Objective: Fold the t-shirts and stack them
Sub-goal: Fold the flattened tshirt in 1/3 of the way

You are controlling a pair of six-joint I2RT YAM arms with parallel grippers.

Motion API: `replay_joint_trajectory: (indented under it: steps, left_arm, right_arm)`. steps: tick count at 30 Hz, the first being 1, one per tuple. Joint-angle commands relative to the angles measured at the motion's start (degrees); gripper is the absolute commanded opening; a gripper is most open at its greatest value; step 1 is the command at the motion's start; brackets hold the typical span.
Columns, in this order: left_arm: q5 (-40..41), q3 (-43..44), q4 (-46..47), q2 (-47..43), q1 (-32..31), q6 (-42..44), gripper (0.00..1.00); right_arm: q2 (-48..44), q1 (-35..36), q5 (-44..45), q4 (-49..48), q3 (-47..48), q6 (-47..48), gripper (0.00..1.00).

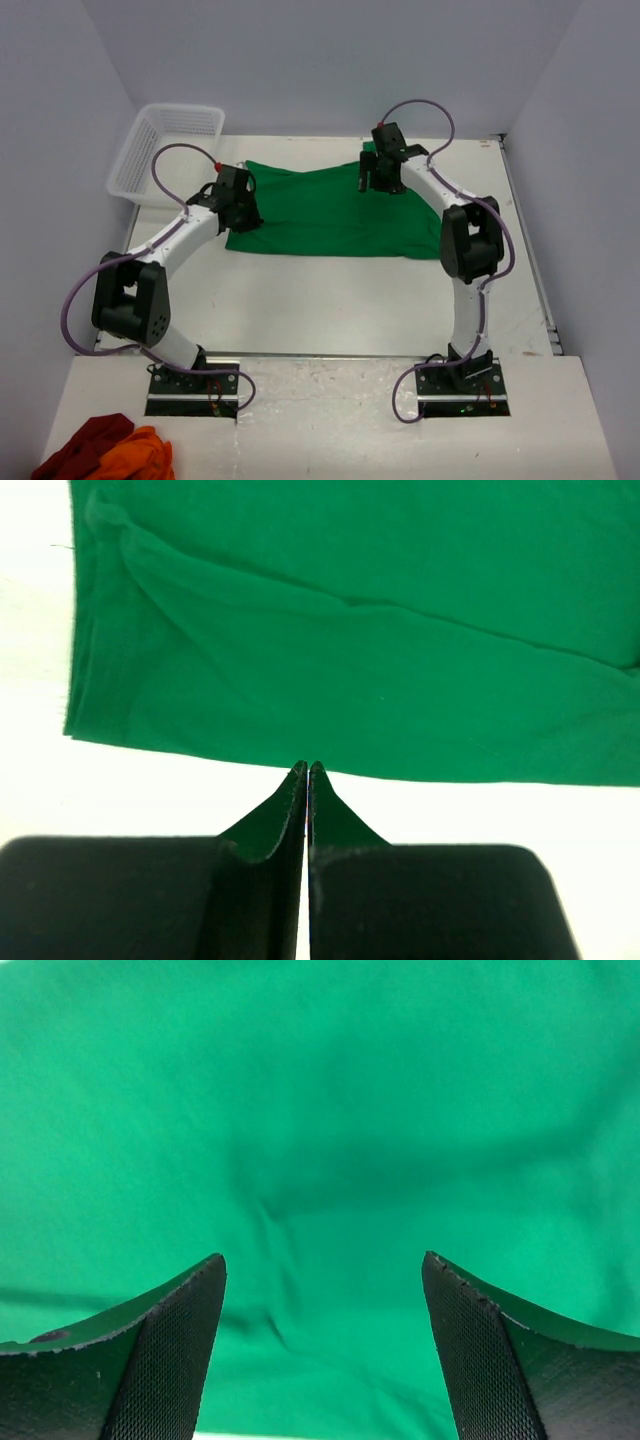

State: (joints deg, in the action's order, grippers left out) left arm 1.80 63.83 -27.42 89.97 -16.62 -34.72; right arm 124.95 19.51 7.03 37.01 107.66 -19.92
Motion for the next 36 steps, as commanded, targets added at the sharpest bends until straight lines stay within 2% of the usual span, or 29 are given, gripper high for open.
replay_joint_trajectory:
  steps: [1, 2, 3, 5, 6, 8, 9, 13, 15, 18, 19, 23, 31, 36]
  left_arm:
    - [-1.5, -0.2, 1.8, -2.3, -1.7, 1.1, 0.00]
    - [-1.5, -0.1, 2.0, -2.2, -2.0, 1.3, 0.00]
    - [-1.8, 0.1, 2.0, -2.0, -2.4, 1.7, 0.00]
    - [-3.2, 1.0, 2.1, -1.1, -3.7, 2.1, 0.00]
    - [-3.8, 1.8, 2.3, -0.2, -4.6, 2.3, 0.00]
    - [-3.4, 2.6, 2.4, 1.1, -5.6, 2.1, 0.00]
    - [-3.6, 2.8, 2.5, 2.0, -5.9, 1.1, 0.00]
    - [-1.9, 2.8, 1.4, 4.1, -5.9, -1.0, 0.00]
    - [0.6, 2.5, 0.9, 4.7, -5.2, -1.9, 0.00]
    - [-1.0, 1.6, 2.1, 5.6, -3.1, -2.4, 0.00]
    - [-4.8, 1.3, 2.5, 6.1, -2.2, -2.5, 0.00]
    - [-10.3, 0.9, 3.6, 9.8, 1.9, -2.3, 0.00]
    - [-9.8, 1.7, 2.6, 11.7, 3.2, -1.4, 0.00]
    - [-10.2, 1.6, 2.3, 11.6, 3.4, -1.1, 0.00]
  right_arm:
    - [-12.1, 0.4, 4.8, -1.1, -8.5, -0.9, 0.79]
    - [-15.8, 0.4, 5.4, -1.0, -11.0, -1.2, 0.78]
    - [-17.4, 0.3, 6.2, -0.8, -15.6, -1.3, 0.60]
    - [-21.1, 0.3, 8.6, -0.4, -21.2, -2.4, 0.04]
    - [-22.0, 0.1, 8.8, 0.3, -22.8, -3.0, 0.00]
    - [-24.2, 0.0, 9.4, 0.4, -27.1, -3.7, 0.00]
    - [-24.7, -0.3, 9.5, 1.2, -28.1, -4.7, 0.07]
    - [-26.8, -1.0, 10.2, 3.2, -32.1, -4.7, 0.60]
    - [-28.4, -3.4, 10.0, 3.7, -33.5, -4.9, 0.71]
    - [-29.8, -7.5, 7.9, 3.6, -35.9, -3.9, 0.72]
    - [-30.0, -8.4, 7.2, 3.7, -37.1, -3.7, 0.70]
    - [-29.9, -10.2, 6.8, 3.0, -38.8, -3.1, 0.65]
    - [-28.1, -12.0, 5.9, 2.9, -40.2, -3.3, 0.53]
    - [-27.7, -12.9, 6.9, 2.9, -40.9, -3.3, 0.50]
